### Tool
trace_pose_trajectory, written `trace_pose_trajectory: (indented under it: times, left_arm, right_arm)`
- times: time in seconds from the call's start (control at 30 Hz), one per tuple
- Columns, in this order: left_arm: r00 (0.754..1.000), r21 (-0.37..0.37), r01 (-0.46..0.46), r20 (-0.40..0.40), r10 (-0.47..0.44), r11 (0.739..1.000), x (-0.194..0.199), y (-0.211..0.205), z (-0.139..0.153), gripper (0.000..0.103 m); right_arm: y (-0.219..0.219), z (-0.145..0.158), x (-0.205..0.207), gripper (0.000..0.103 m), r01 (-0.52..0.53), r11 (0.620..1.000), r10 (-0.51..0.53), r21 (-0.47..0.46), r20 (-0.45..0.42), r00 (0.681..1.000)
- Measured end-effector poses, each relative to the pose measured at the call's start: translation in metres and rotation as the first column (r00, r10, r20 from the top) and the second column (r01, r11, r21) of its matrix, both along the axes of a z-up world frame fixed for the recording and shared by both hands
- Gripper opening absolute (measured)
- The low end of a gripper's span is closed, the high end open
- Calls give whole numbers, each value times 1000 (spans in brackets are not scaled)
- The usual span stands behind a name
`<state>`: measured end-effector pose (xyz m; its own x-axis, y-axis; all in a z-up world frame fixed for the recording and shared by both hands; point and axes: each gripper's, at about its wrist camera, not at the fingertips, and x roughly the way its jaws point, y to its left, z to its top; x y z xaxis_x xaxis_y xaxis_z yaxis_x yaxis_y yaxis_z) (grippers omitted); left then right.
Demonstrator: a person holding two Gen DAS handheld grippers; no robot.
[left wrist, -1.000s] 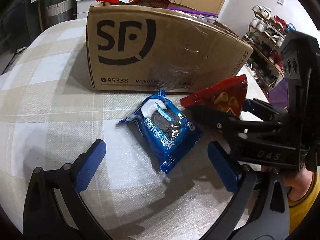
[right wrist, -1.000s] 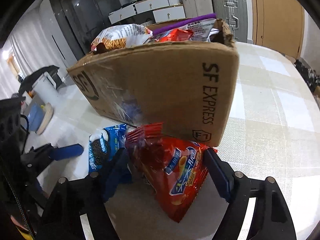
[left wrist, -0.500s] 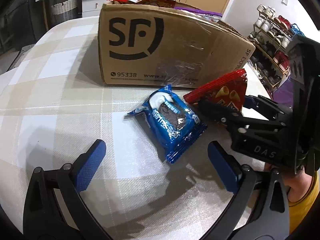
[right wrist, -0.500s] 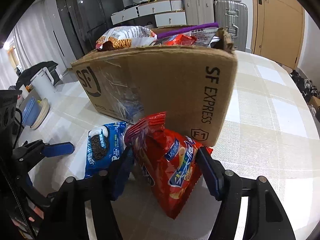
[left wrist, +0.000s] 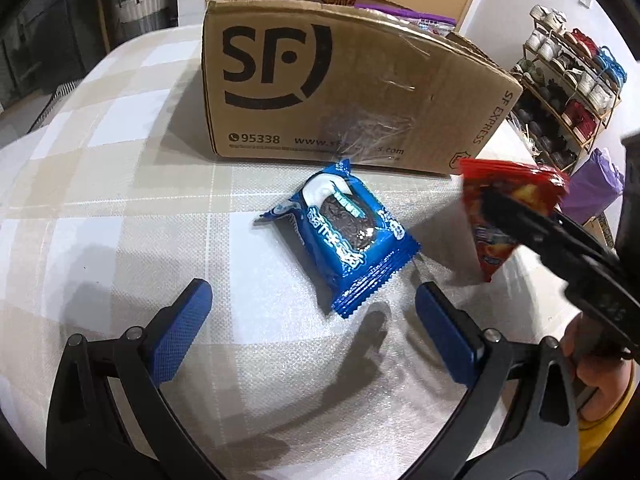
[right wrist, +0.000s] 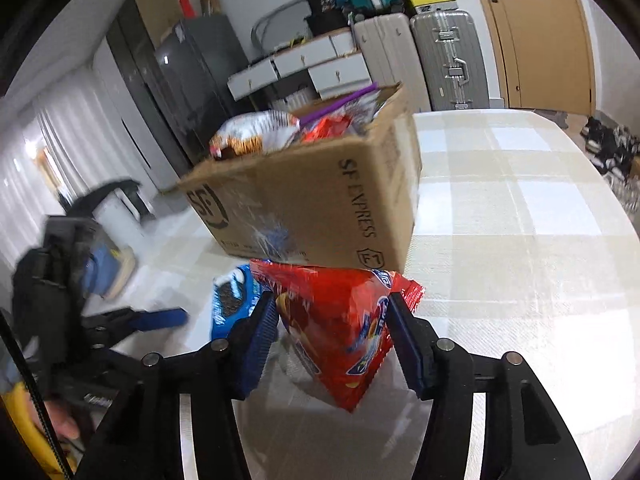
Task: Organize snacks
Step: 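Grasp red chip packet with right tool while left tool grasps blue Oreo pack, then lift both packs and carry them over the cardboard box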
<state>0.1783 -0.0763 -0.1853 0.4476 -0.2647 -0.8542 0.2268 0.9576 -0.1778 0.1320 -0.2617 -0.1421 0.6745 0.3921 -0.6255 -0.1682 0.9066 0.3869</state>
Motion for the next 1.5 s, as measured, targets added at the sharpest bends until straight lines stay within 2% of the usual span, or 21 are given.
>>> trace_pose_trajectory:
  times: [0.07,0.17,0.37,0.5,0.57,0.67,0.73,0.83,1.0,1.17,1.37,1.5]
  left_arm:
    - [1000,-31,-2,-8,1,1000,4,-2,3,102]
    - [1000,-18,-11,1,11,1000,8,-10,6,102]
    - [999,42,-36,-18,36,998,28,-29,6,102]
    - [999,76,-41,-12,42,996,37,-38,4,95]
    - [1000,67,-31,2,31,997,36,-42,8,82]
    - [1000,59,-10,19,9,998,33,-45,14,70]
    - [1000,32,-4,19,3,999,30,-43,19,58]
    - [999,29,8,45,-9,1000,27,-33,24,44]
    - [996,66,48,74,-53,997,13,-24,33,43]
    - [995,39,45,89,-49,998,-15,-7,47,42]
    - [986,9,55,157,-56,998,-52,16,81,42]
    - [974,-6,66,218,-63,998,-83,24,115,42]
  right_arm:
    - [-7,1,-5,56,11,999,-11,32,11,1000]
    - [-18,0,-11,56,24,996,-25,82,12,1000]
    - [-20,-2,-13,56,14,991,-18,132,27,999]
    - [-20,-3,-13,56,12,988,-17,151,28,999]
    - [-20,-3,-13,56,16,988,-20,153,25,999]
    - [-21,-3,-12,56,17,988,-21,156,25,999]
    - [-20,-4,-11,56,18,988,-22,153,24,999]
    - [-21,-3,-10,56,19,988,-24,156,29,999]
    - [-17,-3,-11,56,15,990,-21,142,38,999]
    - [-10,7,-19,56,5,991,-13,134,55,998]
    - [1,32,-37,56,-8,991,-3,133,83,997]
    - [14,57,-49,56,-32,992,18,123,121,993]
